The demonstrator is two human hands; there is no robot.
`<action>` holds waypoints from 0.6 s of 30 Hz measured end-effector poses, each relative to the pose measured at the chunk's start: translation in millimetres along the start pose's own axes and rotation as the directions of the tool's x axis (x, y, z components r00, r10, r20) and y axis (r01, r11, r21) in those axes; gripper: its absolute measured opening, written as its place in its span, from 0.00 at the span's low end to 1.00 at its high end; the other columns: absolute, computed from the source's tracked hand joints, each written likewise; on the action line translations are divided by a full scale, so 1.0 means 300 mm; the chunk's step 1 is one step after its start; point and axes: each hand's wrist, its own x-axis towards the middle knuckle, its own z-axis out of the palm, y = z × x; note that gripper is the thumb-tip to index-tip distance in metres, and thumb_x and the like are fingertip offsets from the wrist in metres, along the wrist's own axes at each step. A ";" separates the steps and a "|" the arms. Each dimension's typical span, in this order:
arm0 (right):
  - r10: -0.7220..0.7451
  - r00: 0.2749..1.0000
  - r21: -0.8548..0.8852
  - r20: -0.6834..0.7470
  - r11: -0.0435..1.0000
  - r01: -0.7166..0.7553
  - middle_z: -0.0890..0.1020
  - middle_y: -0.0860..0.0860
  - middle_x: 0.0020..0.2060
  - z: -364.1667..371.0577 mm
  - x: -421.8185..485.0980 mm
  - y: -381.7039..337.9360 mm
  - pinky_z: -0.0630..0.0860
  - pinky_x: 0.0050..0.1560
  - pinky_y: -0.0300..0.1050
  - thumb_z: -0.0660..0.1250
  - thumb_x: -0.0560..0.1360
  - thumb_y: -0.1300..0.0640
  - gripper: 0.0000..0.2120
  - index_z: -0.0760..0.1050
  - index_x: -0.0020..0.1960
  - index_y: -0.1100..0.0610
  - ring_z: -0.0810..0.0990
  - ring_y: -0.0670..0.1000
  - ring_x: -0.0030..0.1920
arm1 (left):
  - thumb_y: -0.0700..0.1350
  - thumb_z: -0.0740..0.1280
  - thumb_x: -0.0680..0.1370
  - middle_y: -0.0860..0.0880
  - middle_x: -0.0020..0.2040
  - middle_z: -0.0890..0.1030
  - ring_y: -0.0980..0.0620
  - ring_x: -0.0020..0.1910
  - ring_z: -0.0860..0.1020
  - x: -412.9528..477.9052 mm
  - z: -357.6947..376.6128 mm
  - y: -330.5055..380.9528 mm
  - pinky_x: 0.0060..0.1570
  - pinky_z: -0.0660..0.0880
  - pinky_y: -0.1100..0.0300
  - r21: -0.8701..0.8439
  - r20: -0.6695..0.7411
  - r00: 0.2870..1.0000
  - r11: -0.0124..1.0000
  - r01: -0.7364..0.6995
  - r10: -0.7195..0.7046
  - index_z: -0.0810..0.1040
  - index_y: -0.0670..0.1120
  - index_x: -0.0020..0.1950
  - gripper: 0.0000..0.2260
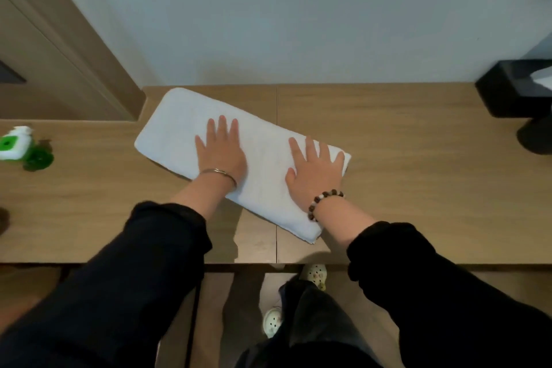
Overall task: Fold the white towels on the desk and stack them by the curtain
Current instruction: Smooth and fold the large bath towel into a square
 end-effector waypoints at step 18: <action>-0.093 0.992 0.893 0.087 0.449 -0.036 0.79 0.45 0.56 0.079 0.043 0.350 0.69 0.50 0.24 0.69 0.68 0.73 0.28 0.75 0.65 0.55 0.75 0.41 0.56 | 0.56 0.43 0.79 0.46 0.78 0.40 0.45 0.77 0.41 -0.103 0.173 0.093 0.72 0.46 0.43 0.003 -0.159 0.982 0.995 -0.098 0.097 0.37 0.51 0.77 0.29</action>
